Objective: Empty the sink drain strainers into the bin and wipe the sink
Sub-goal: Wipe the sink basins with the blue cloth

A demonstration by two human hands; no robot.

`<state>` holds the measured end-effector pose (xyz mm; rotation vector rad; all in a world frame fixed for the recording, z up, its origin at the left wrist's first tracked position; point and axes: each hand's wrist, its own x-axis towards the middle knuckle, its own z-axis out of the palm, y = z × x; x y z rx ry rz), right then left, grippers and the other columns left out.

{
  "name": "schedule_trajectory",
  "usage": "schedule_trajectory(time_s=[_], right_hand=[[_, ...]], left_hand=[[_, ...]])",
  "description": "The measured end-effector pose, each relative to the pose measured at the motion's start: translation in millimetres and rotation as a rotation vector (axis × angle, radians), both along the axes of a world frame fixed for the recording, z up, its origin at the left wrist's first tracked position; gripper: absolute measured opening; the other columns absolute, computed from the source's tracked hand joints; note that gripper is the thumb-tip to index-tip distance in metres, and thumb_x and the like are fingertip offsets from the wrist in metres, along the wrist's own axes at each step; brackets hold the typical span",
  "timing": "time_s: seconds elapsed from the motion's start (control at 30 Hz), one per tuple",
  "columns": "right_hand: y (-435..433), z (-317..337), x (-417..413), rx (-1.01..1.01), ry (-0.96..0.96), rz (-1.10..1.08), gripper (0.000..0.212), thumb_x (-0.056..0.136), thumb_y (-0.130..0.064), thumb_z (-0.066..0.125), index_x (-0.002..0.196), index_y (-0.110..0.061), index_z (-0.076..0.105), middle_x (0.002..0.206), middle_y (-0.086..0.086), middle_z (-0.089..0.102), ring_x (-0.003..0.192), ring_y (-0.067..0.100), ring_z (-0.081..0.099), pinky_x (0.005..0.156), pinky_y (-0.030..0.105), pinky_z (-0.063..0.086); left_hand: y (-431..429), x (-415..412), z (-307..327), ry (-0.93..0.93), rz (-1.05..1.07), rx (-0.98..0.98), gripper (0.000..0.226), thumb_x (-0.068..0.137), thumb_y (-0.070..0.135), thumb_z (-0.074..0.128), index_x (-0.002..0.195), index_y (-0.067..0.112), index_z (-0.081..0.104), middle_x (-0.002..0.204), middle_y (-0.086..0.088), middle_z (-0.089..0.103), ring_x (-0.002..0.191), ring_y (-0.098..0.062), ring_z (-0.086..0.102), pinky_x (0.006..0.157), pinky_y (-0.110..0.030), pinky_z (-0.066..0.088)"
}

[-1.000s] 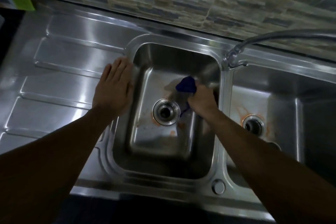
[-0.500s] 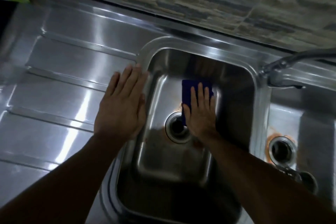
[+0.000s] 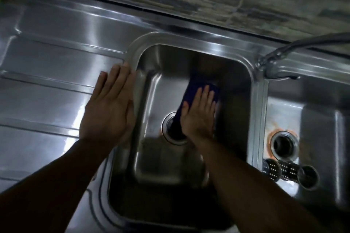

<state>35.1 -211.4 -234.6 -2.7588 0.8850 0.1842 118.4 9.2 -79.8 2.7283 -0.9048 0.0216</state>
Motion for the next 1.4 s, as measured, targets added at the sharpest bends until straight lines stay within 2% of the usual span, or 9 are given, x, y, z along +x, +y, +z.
schedule_trajectory(time_s=[0.17,0.33,0.4,0.6,0.73,0.83,0.97,1.23,1.4], right_hand=[[22,6,25,0.151,0.027,-0.155,0.076,0.1,-0.043,0.034,0.16,-0.009,0.001,0.168,0.011,-0.009,0.155,0.032,-0.009,0.125,0.052,-0.003],[94,11,26,0.341,0.073,0.372,0.075,0.102,-0.036,0.037,0.159,-0.012,-0.005,0.167,0.007,-0.016,0.154,0.029,-0.017,0.124,0.052,-0.007],[117,16,-3,0.398,0.077,0.446,0.075,0.102,-0.032,0.039,0.159,-0.009,-0.004,0.168,0.008,-0.014,0.154,0.029,-0.016,0.125,0.052,-0.005],[99,29,-108,0.369,0.392,0.847,0.08,0.101,-0.033,0.042,0.159,-0.015,-0.011,0.166,0.004,-0.023,0.152,0.028,-0.022,0.122,0.047,-0.012],[61,32,-143,0.258,0.475,0.638,0.084,0.099,-0.045,0.041,0.159,-0.02,-0.013,0.164,-0.001,-0.027,0.153,0.028,-0.022,0.125,0.047,-0.005],[40,31,-154,0.251,0.492,0.316,0.09,0.095,-0.052,0.038,0.156,-0.021,-0.02,0.158,-0.002,-0.038,0.15,0.023,-0.028,0.12,0.041,-0.015],[30,23,-112,0.181,0.29,0.133,0.095,0.09,-0.055,0.043,0.159,-0.016,-0.01,0.167,0.008,-0.018,0.154,0.029,-0.016,0.122,0.042,-0.01],[3,6,4,0.194,0.379,0.098,0.105,0.078,-0.072,0.025,0.153,-0.02,-0.026,0.158,0.003,-0.04,0.147,0.031,-0.035,0.118,0.051,-0.019],[63,25,11,0.289,0.305,0.364,0.1,0.088,-0.06,0.04,0.157,-0.016,-0.018,0.162,0.006,-0.032,0.148,0.036,-0.03,0.121,0.054,-0.014]], left_hand=[[-1,-2,0,-0.005,-0.002,0.0,0.058,0.098,0.019,0.031,0.152,0.0,0.035,0.161,-0.02,0.031,0.153,-0.035,0.023,0.126,-0.053,0.017],[-1,-1,-2,-0.01,-0.001,0.013,0.059,0.1,0.025,0.026,0.156,0.003,0.028,0.164,-0.017,0.024,0.155,-0.03,0.016,0.127,-0.05,0.014],[0,-2,-3,-0.034,-0.01,0.021,0.061,0.099,0.023,0.028,0.155,0.002,0.027,0.164,-0.018,0.024,0.155,-0.032,0.016,0.127,-0.05,0.014],[0,-4,-1,-0.052,-0.004,0.005,0.059,0.096,0.013,0.035,0.154,0.001,0.031,0.162,-0.019,0.029,0.153,-0.035,0.022,0.126,-0.05,0.016],[1,-6,3,-0.031,-0.009,-0.002,0.061,0.095,0.015,0.032,0.155,0.003,0.03,0.163,-0.018,0.026,0.154,-0.034,0.02,0.127,-0.049,0.014],[0,-6,3,-0.027,-0.018,0.003,0.06,0.097,0.017,0.029,0.156,0.004,0.028,0.164,-0.018,0.024,0.154,-0.033,0.018,0.127,-0.049,0.014],[1,-5,0,-0.033,-0.007,0.002,0.059,0.099,0.018,0.029,0.156,0.005,0.028,0.165,-0.016,0.023,0.155,-0.032,0.017,0.128,-0.047,0.012],[1,-1,-7,-0.046,0.002,0.018,0.058,0.1,0.02,0.028,0.156,0.007,0.028,0.165,-0.015,0.024,0.155,-0.031,0.017,0.128,-0.047,0.012],[1,-2,-7,-0.066,-0.007,-0.004,0.059,0.099,0.021,0.03,0.156,0.006,0.028,0.164,-0.016,0.025,0.155,-0.031,0.018,0.127,-0.049,0.014]])
